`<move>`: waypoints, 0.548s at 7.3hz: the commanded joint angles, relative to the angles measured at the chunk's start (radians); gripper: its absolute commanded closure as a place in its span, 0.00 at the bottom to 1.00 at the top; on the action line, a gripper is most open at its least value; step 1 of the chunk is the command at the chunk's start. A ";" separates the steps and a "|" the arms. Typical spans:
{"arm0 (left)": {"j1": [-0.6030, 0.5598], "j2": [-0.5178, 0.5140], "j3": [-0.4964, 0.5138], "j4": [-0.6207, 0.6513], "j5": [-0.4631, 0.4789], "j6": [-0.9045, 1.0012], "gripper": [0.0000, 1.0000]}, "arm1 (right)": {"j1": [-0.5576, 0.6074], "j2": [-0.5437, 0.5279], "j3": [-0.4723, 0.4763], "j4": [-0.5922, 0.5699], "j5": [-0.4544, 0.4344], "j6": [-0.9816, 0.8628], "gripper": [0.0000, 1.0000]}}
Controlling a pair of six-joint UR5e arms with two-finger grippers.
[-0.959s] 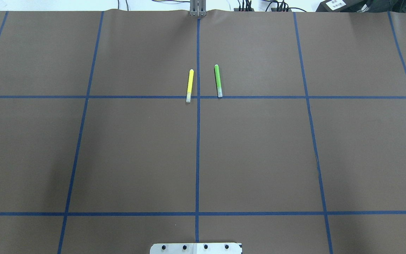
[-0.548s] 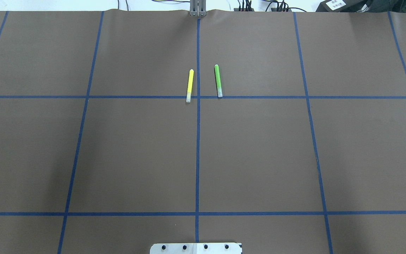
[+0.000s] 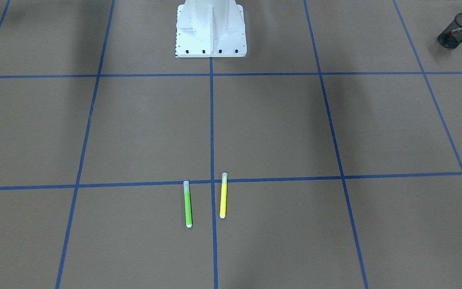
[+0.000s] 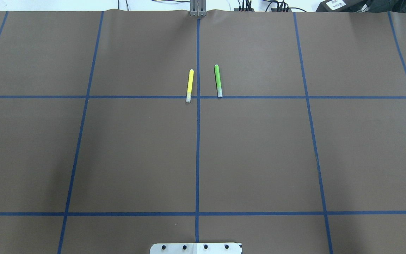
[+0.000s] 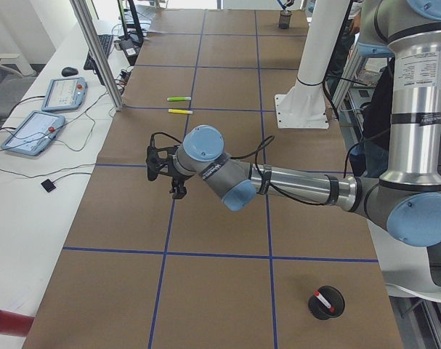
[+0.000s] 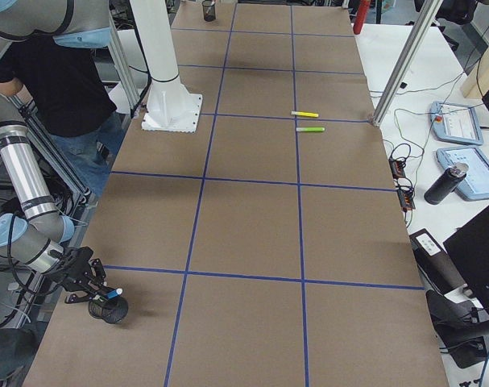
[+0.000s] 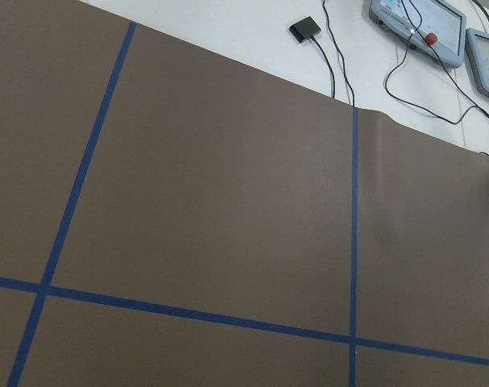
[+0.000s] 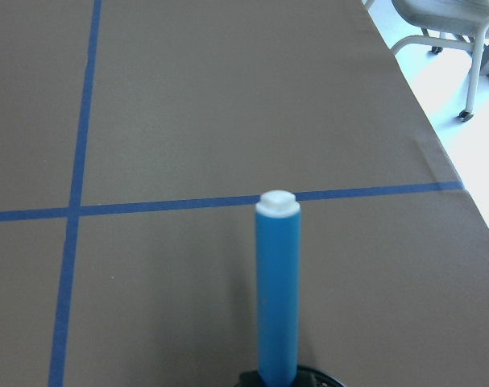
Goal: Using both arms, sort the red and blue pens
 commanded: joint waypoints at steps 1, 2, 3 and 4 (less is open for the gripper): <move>0.000 0.000 -0.001 0.000 0.000 0.000 0.00 | 0.015 0.005 -0.004 -0.015 0.003 -0.002 0.77; 0.000 -0.001 -0.002 0.000 0.000 0.000 0.00 | 0.031 0.012 -0.003 -0.023 0.006 -0.001 0.01; 0.000 -0.001 -0.005 0.000 0.000 0.000 0.00 | 0.032 0.014 -0.003 -0.029 0.012 -0.001 0.00; 0.000 0.001 -0.005 0.000 0.000 -0.002 0.00 | 0.033 0.015 -0.003 -0.029 0.016 -0.001 0.00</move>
